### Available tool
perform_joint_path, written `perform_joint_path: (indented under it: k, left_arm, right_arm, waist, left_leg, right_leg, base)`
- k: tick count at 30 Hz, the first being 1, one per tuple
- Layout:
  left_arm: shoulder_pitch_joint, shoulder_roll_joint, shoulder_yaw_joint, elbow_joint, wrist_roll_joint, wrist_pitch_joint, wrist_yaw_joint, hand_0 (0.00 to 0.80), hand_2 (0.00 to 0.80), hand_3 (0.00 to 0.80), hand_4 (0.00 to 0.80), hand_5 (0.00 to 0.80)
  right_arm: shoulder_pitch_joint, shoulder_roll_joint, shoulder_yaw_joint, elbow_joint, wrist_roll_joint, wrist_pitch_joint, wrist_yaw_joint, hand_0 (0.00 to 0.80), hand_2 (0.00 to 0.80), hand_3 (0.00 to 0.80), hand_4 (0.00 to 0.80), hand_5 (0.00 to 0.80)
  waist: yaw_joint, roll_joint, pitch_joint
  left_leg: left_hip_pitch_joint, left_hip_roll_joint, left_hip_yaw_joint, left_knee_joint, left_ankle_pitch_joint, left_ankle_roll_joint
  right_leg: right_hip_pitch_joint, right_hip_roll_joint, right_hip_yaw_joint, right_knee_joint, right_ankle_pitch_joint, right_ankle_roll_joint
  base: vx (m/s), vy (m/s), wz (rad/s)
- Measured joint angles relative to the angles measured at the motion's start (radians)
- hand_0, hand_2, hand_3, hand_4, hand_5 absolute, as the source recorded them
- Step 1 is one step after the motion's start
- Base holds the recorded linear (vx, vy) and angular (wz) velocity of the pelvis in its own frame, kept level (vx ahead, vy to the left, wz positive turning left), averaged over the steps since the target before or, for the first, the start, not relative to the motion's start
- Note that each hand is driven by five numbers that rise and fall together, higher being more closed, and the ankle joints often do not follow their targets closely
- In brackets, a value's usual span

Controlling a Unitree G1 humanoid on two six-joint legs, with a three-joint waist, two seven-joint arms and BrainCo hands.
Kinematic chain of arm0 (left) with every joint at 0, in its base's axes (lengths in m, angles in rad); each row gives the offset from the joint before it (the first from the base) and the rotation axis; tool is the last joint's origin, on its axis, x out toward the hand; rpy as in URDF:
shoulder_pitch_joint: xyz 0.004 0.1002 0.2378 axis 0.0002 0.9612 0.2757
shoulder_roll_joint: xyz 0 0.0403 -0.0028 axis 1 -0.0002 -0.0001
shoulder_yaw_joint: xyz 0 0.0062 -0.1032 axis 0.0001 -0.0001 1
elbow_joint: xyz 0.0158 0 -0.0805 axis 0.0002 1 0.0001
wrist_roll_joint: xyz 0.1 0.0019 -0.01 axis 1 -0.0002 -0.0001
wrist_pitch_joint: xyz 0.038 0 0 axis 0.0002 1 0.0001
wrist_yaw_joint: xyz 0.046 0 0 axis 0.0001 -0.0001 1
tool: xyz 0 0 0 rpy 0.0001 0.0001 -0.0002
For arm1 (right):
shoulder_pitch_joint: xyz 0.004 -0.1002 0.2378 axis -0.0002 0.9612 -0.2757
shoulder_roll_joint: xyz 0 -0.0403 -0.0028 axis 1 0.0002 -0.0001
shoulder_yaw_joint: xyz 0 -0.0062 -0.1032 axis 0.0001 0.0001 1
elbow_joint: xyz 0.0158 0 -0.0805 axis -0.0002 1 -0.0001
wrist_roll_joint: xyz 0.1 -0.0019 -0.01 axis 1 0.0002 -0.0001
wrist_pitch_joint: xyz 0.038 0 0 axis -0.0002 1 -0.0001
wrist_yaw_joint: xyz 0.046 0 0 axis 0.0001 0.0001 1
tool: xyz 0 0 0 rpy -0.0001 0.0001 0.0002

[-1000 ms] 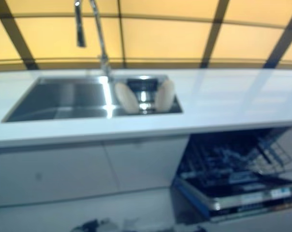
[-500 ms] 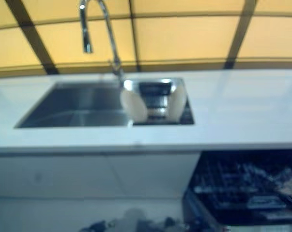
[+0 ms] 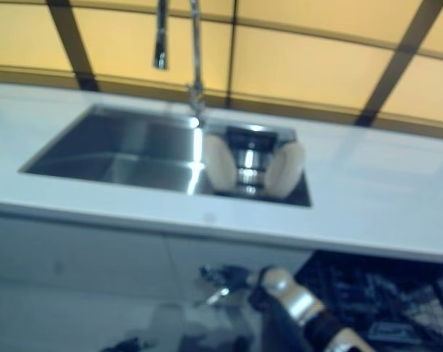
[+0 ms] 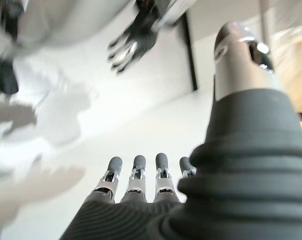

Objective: Take plates into dishwasher

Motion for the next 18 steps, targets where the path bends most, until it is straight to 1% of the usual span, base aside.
perform_joint_path:
  k: [1, 4, 6, 8, 12, 14, 16, 18]
  left_arm:
    - [0.000, 0.002, 0.000, 0.000, 0.000, 0.000, -0.002, 0.000, 0.000, 0.000, 0.000, 0.000]
    - [0.008, 0.001, 0.000, -0.002, 0.000, -0.002, -0.010, 0.000, 0.000, 0.000, 0.000, 0.000]
    - [0.011, 0.000, 0.000, -0.002, 0.000, -0.003, -0.011, 0.000, 0.000, 0.000, 0.000, 0.000]
    - [0.020, 0.000, 0.000, -0.002, 0.000, -0.009, -0.014, 0.000, 0.000, 0.000, 0.000, 0.000]
    - [0.052, 0.000, 0.000, -0.002, 0.001, -0.017, -0.019, 0.000, 0.000, 0.000, 0.000, 0.000]
    - [0.059, 0.001, 0.002, -0.002, 0.009, -0.023, -0.019, 0.000, 0.000, 0.000, 0.000, 0.000]
    - [0.059, 0.002, 0.001, -0.002, 0.039, -0.026, -0.020, 0.000, 0.000, 0.000, 0.000, 0.000]
    - [0.062, 0.002, 0.001, -0.001, 0.049, -0.027, -0.025, 0.000, 0.000, 0.000, 0.000, 0.000]
  right_arm:
    - [0.000, -0.026, -0.020, -0.027, 0.065, 0.032, 0.036, 0.000, 0.000, 0.000, 0.000, 0.000]
    - [0.000, -0.053, -0.095, -0.066, 0.193, 0.082, 0.074, 0.000, 0.000, 0.000, 0.000, 0.000]
    - [0.000, -0.061, -0.150, -0.086, 0.252, 0.087, 0.073, 0.000, 0.000, 0.000, 0.000, 0.000]
    - [0.000, -0.080, -0.220, -0.121, 0.331, 0.089, 0.065, 0.000, 0.000, 0.000, 0.000, 0.000]
    - [-0.001, -0.099, -0.344, -0.126, 0.475, 0.086, 0.021, 0.000, 0.000, 0.000, 0.000, 0.000]
    - [-0.007, -0.105, -0.427, -0.120, 0.561, 0.070, -0.025, 0.000, 0.000, 0.000, 0.000, 0.000]
    - [-0.036, -0.106, -0.482, -0.094, 0.623, 0.023, -0.085, 0.000, 0.000, 0.000, 0.000, 0.000]
    - [-0.107, -0.107, -0.543, -0.059, 0.698, -0.047, -0.195, 0.000, 0.000, 0.000, 0.000, 0.000]
  waist:
    - [-0.001, -0.004, 0.013]
    - [-0.006, -0.010, 0.023]
    - [-0.008, -0.010, 0.024]
    - [-0.022, -0.010, 0.024]
    - [-0.031, -0.004, 0.029]
    - [-0.032, -0.001, 0.031]
    - [-0.036, 0.000, 0.031]
    - [-0.045, 0.005, 0.034]
  left_leg:
    - [0.005, 0.001, 0.001, -0.001, -0.001, 0.000]
    - [0.009, 0.005, 0.004, 0.000, -0.008, -0.003]
    - [0.009, 0.008, 0.004, 0.000, -0.008, -0.004]
    - [0.008, 0.009, 0.004, 0.000, -0.008, -0.004]
    - [0.026, 0.010, 0.006, -0.005, -0.007, -0.003]
    - [0.043, 0.012, 0.009, -0.014, -0.006, -0.001]
    - [0.044, 0.012, 0.015, -0.016, -0.006, -0.001]
    - [0.062, 0.013, 0.030, -0.024, -0.006, 0.000]
  right_leg:
    - [0.008, 0.000, 0.000, 0.000, 0.000, 0.000]
    - [0.012, 0.002, -0.005, -0.002, 0.000, 0.000]
    - [0.013, 0.003, -0.007, -0.002, 0.000, -0.001]
    - [0.014, 0.004, -0.008, -0.004, 0.000, -0.001]
    - [0.026, 0.005, -0.009, -0.013, 0.001, -0.001]
    - [0.040, 0.006, -0.009, -0.017, 0.001, -0.001]
    - [0.042, 0.006, -0.007, -0.017, 0.000, 0.000]
    - [0.044, 0.006, -0.010, -0.015, 0.002, 0.001]
  base:
    - [0.062, -0.011, -0.08]
    - [0.066, -0.016, -0.06]
    - [0.047, -0.010, 0.00]
    - [0.056, -0.003, 0.04]
    - [0.064, 0.006, -0.02]
    - [0.068, -0.007, -0.03]
    - [0.060, -0.013, -0.07]
    - [0.084, -0.009, -0.18]
